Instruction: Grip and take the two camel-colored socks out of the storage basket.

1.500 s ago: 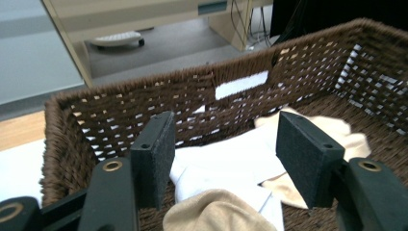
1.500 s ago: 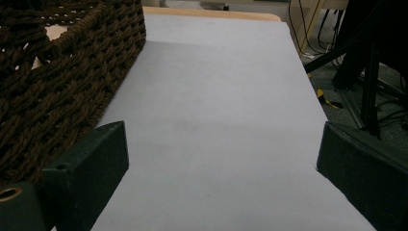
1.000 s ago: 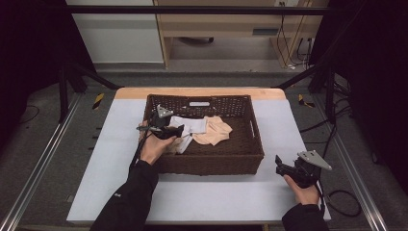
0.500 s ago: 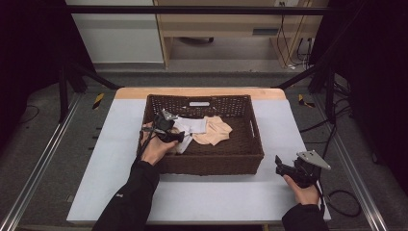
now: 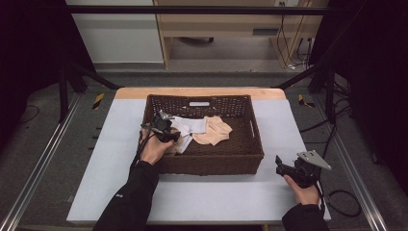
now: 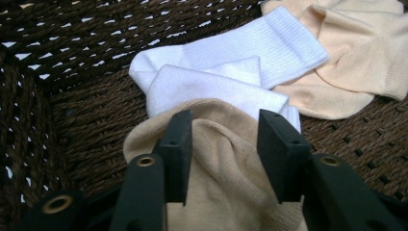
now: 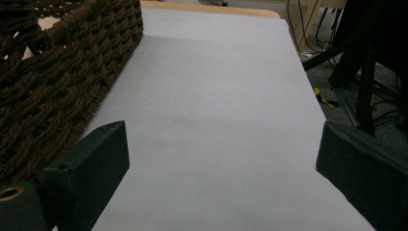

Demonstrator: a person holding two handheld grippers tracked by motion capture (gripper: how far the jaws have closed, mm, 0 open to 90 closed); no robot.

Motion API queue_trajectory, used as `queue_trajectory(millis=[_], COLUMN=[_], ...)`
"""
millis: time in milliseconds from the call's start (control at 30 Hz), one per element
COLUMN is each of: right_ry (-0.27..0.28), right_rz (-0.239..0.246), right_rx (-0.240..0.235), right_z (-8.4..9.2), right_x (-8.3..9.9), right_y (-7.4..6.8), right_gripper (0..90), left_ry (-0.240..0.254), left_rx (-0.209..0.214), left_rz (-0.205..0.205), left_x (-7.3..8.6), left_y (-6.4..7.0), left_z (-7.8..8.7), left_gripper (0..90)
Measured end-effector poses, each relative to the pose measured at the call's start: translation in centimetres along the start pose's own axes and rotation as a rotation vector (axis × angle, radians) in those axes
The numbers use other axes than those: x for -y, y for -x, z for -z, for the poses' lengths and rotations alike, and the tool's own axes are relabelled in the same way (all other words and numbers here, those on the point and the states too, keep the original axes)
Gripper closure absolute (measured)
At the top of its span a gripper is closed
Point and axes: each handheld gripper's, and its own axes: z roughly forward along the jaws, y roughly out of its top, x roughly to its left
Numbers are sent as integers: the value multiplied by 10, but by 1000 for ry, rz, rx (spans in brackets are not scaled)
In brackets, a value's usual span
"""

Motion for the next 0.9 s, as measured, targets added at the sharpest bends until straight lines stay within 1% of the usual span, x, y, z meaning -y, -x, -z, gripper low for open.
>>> queue_trajectory(millis=[233,367,400,467,567,600,633,667,733,767,800,833,867,900], right_ry=[-1,-2,-1,-1,1,1,2,2,2,3,5,5,5,5], right_rz=[-2,-1,-1,-2,0,-1,-2,0,0,1,1,1,-2,-2], right_rx=[0,1,1,1,3,2,2,4,4,4,4,4,4,4], right_z=[0,1,1,1,1,1,1,1,1,1,1,1,1,1], right_x=[0,0,0,0,0,0,0,0,0,0,0,0,0,0], right_y=[0,0,0,0,0,0,0,0,0,0,0,0,1,1], right_gripper=[49,49,49,50,50,50,50,50,51,52,52,52,52,52], left_ry=[3,0,-5,2,13,29,29,51,61,72,85,85,118,137], left_rx=[10,21,26,23,20,21,21,22,23,21,17,17,19,23], left_rz=[3,7,1,0,0,3,3,13,14,21,18,18,21,27], left_x=[1,1,1,1,1,1,1,2,2,2,1,1,1,1], left_y=[-1,0,-1,-1,-1,-1,-1,-2,-3,-2,-3,-3,-3,-3], left_z=[2,1,1,2,3,5,5,7,8,9,10,10,13,14], left_gripper=[769,834,851,875,887,889,890,891,892,892,893,893,894,894])
